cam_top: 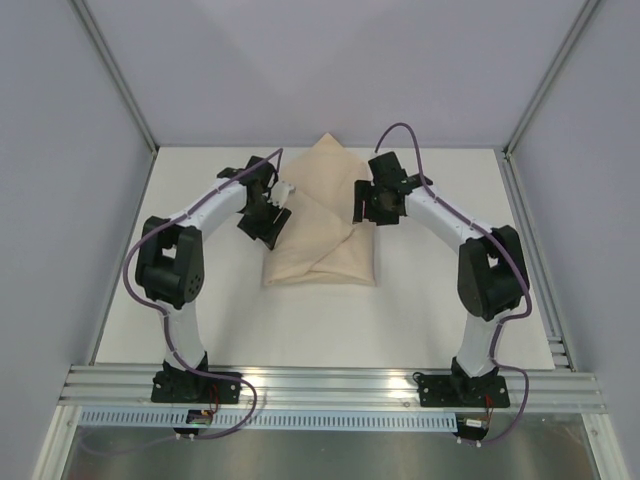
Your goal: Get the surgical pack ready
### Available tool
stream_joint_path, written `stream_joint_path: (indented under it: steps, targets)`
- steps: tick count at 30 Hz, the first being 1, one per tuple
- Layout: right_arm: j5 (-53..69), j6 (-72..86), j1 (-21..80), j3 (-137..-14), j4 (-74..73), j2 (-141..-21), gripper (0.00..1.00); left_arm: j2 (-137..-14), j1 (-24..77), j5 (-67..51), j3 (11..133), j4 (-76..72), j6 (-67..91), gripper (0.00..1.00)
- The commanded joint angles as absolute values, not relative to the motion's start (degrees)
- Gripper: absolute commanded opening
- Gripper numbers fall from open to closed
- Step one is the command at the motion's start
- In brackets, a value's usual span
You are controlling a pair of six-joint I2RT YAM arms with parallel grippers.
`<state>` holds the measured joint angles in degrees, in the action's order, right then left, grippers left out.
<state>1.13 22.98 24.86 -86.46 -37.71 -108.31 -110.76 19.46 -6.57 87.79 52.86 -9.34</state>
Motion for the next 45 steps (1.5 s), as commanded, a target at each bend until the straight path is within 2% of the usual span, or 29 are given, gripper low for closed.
stream_joint_path:
  steps: [1,3,6,14,17,18,22,29,38,40,42,44,45]
  targets:
    - [-0.97,21.09,23.65,-85.78,-38.67,-105.82,0.69,-105.83,19.6,-7.21,88.15,52.65,-10.46,0.67]
    - [0.95,21.09,23.47,-85.43,-38.5,-106.43,0.71,-105.38,19.6,-6.33,88.15,52.56,-11.16,0.67]
    - [6.49,21.01,23.29,-83.59,-34.11,-107.14,0.83,-105.47,19.6,-6.41,87.8,52.12,-11.51,0.67]
    - [13.35,20.74,22.94,-86.31,-29.98,-114.43,0.85,-109.77,19.6,-5.36,88.07,48.0,-10.64,0.65]
    - [15.63,20.92,22.94,-85.08,-28.05,-114.87,0.77,-110.57,19.69,-6.94,87.37,47.9,-10.37,0.65]
    - [16.17,21.35,22.94,-83.51,-27.69,-114.79,0.7,-110.57,19.69,-7.2,86.93,47.81,-10.2,0.64]
    - [18.02,21.8,22.94,-77.8,-25.23,-112.07,0.57,-108.81,19.78,-9.31,81.85,47.11,-10.19,0.64]
    - [22.75,22.5,22.94,-71.02,-22.41,-108.2,0.46,-103.63,21.53,-10.63,74.45,46.05,-10.64,0.64]
    - [29.26,18.03,23.38,-64.0,-25.48,-101.61,0.4,-94.75,24.34,-16.08,66.54,47.99,-12.39,0.64]
    - [30.23,16.79,23.64,-63.11,-27.24,-100.11,0.42,-92.21,24.61,-17.31,65.66,49.12,-13.18,0.64]
    - [29.45,15.48,23.38,-61.97,-30.05,-97.93,0.63,-89.57,24.61,-18.01,65.74,50.18,-14.06,0.64]
    - [25.42,14.51,22.86,-62.22,-33.04,-96.16,0.78,-87.99,24.61,-17.76,66.7,52.2,-14.85,0.64]
    - [23.83,13.89,21.89,-63.53,-34.09,-94.76,0.8,-86.85,24.52,-16.62,68.8,52.99,-15.03,0.64]
